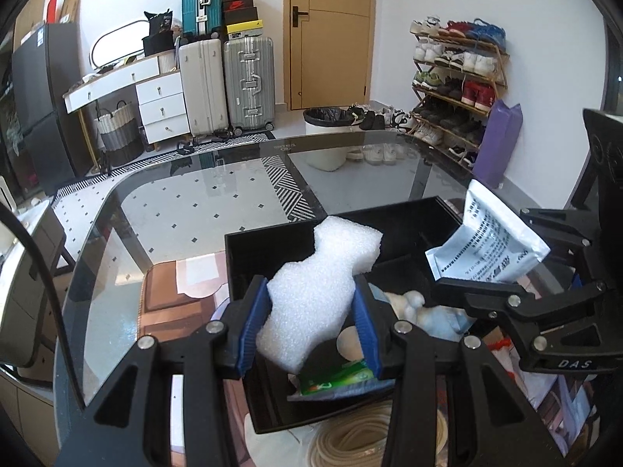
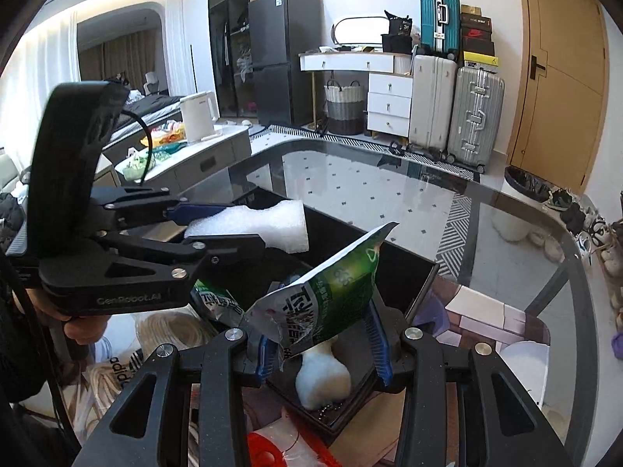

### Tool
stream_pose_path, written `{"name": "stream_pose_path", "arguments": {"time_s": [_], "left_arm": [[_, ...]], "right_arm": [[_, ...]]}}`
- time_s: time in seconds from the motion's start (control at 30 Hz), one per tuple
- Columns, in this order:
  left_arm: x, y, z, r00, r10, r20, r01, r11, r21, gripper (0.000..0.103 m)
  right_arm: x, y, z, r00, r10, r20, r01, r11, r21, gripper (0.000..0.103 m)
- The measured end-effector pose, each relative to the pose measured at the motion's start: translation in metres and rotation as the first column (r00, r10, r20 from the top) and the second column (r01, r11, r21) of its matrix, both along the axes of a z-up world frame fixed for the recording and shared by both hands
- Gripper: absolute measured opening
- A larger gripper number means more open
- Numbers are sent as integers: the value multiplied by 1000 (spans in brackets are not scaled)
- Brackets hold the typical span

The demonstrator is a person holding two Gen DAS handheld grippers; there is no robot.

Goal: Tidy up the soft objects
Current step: 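Lower the white foam into the box with the left tool while the right tool releases the green packet inside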

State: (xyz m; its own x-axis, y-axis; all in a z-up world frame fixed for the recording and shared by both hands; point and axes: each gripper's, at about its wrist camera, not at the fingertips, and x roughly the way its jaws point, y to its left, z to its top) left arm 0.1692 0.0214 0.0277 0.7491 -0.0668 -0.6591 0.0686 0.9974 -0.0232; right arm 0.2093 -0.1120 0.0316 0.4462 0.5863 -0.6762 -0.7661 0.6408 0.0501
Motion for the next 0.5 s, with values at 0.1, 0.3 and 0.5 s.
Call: {"name": "stream_pose_path", "arguments": {"time_s": [0.1, 0.3, 0.5], "left_arm": [[-2, 0, 0, 1000, -3, -1, 3, 1000, 9, 42], [-4, -4, 2, 1000, -11, -8, 11, 1000, 20, 42], [-6, -5, 1, 1000, -12, -14, 12, 1000, 11, 42]], "right_arm": [[1, -1, -4, 1000, 2, -2, -2, 1000, -5, 40], [3, -4, -7, 1000, 14, -6, -14, 1000, -5, 41], [2, -3, -6, 1000, 3, -3, -3, 1000, -19, 41]]}}
